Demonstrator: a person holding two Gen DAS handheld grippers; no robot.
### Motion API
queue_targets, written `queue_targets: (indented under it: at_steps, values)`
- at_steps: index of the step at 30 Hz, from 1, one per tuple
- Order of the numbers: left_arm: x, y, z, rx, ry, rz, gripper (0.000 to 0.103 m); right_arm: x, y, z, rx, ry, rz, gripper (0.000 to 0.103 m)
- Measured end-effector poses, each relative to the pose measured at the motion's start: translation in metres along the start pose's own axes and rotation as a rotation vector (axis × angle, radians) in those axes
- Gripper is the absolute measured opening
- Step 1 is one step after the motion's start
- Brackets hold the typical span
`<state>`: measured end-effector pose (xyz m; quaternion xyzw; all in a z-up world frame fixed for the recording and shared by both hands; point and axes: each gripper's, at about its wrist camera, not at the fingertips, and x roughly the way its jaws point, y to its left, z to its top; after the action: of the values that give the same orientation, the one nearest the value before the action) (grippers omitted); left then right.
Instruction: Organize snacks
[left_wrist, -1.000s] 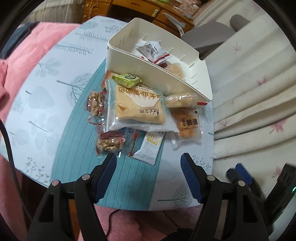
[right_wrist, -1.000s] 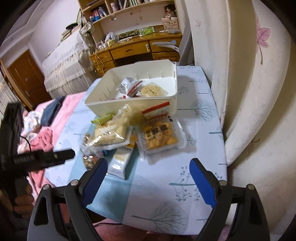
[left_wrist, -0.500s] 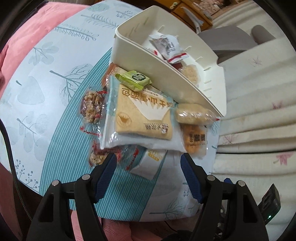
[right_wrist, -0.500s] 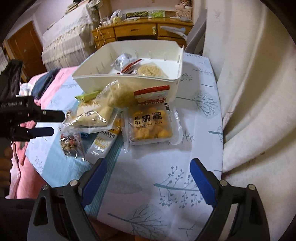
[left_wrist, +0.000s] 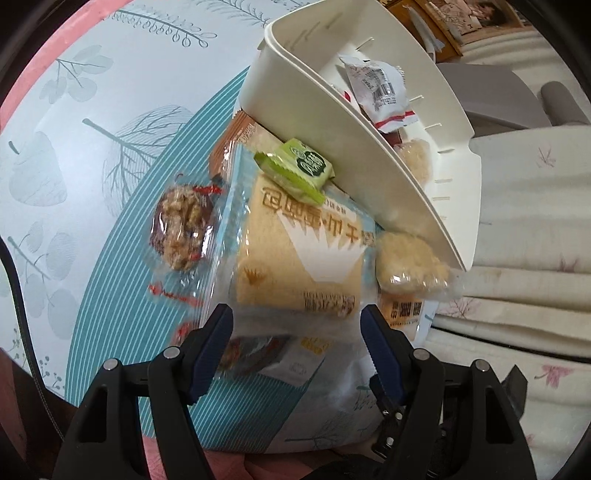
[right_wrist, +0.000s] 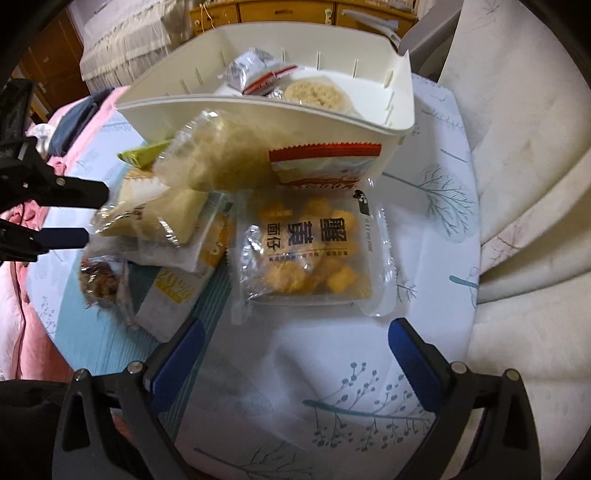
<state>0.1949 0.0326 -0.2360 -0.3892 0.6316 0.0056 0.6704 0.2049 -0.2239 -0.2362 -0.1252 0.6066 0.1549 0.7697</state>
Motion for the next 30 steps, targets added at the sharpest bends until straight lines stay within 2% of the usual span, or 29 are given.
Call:
queue_targets:
  at_steps: [8, 14, 20, 23, 30]
  values:
    - [0.017, 0.003, 0.02, -0.033, 0.033, 0.044, 0.071, 0.029, 0.001, 0.019, -0.028, 0.05, -0.034, 0.101]
    - [0.031, 0.003, 0.031, -0.051, 0.059, 0.054, 0.077, 0.049, 0.003, 0.029, -0.054, 0.086, -0.054, 0.103]
    - [0.045, -0.002, 0.038, -0.049, 0.077, 0.064, 0.083, 0.06, 0.004, 0.037, -0.077, 0.091, -0.074, 0.103]
    - [0.05, -0.001, 0.039, -0.055, 0.089, 0.068, 0.083, 0.067, 0.007, 0.04, -0.105, 0.103, -0.107, 0.103]
    - [0.055, 0.004, 0.045, -0.081, 0.093, 0.048, 0.083, 0.069, 0.006, 0.044, -0.103, 0.086, -0.098, 0.103]
